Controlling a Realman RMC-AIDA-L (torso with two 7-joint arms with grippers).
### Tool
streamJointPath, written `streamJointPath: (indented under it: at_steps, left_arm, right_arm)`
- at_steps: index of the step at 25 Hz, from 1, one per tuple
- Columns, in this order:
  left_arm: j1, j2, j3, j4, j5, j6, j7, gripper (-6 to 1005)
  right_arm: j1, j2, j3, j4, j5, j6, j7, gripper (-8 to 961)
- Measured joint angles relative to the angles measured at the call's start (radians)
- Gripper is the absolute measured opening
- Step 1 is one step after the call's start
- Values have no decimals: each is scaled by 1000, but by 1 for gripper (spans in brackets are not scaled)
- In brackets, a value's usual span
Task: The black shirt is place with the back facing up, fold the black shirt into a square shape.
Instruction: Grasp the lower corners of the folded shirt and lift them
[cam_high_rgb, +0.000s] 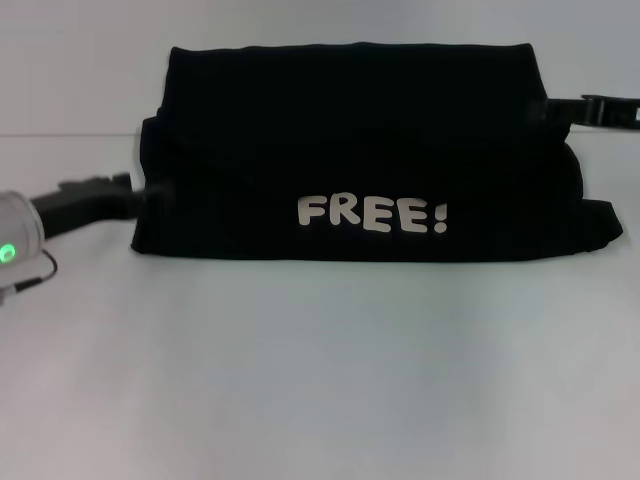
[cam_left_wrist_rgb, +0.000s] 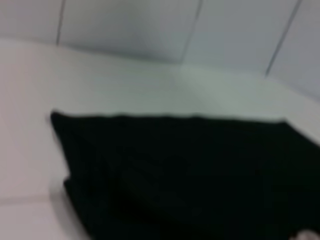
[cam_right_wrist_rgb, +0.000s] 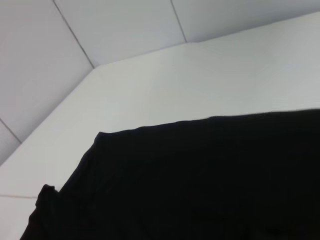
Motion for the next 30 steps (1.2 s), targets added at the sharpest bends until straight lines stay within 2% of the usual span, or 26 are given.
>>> streamJointPath:
  at_steps: [10,24,30]
  left_arm:
    - [-20,-16,155,-7,133,-156,-135,741]
    - [-24,-17,171,-31,162,-151,-137,739]
    - [-22,-22,215,-27,162,-152,-133,738]
  right_arm:
    - [-18,4,10,11,15,22,12,664]
    - [-18,9,9,11,15,36,18,665]
    - [-18,9,10,10,16,42,19,665]
